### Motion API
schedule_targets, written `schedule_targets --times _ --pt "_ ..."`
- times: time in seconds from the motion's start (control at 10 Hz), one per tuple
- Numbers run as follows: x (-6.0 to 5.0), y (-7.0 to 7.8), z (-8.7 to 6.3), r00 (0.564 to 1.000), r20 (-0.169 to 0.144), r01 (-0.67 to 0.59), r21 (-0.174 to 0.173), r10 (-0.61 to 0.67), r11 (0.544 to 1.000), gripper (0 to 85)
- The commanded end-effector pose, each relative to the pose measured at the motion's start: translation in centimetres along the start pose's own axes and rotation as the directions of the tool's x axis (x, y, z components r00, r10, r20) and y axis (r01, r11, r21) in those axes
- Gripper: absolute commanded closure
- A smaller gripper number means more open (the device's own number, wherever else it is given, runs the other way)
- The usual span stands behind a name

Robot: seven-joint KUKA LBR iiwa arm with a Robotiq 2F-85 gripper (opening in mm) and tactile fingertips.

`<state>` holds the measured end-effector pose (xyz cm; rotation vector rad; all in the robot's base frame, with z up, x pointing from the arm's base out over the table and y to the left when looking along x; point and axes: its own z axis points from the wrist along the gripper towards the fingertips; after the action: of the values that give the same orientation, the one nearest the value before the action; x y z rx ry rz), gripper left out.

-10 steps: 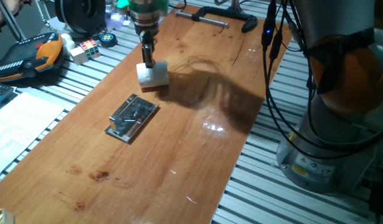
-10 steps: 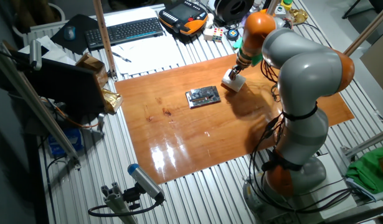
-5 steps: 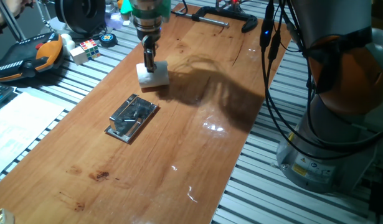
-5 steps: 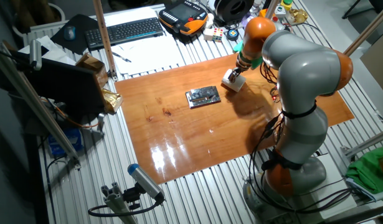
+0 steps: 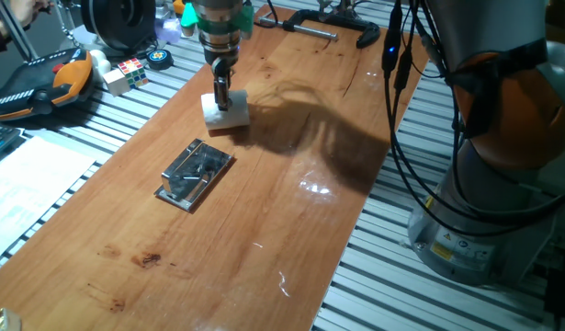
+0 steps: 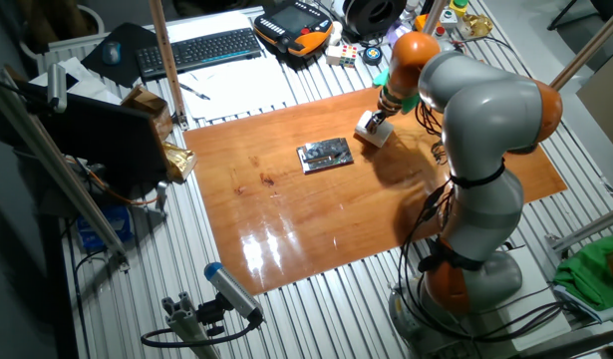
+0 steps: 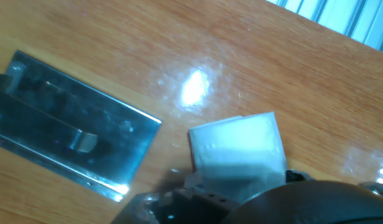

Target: Put the toilet paper on its holder

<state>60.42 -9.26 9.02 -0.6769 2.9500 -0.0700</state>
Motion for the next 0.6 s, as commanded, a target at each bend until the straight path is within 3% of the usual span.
schedule_targets --times 0.0,0.5 --pt "0.0 -0.1 0.2 1.000 -0.001 0.000 0.001 0.000 1.000 0.0" --pt "-0.1 -0.1 1.2 1.000 0.002 -0.002 -0.019 0.002 1.000 0.0"
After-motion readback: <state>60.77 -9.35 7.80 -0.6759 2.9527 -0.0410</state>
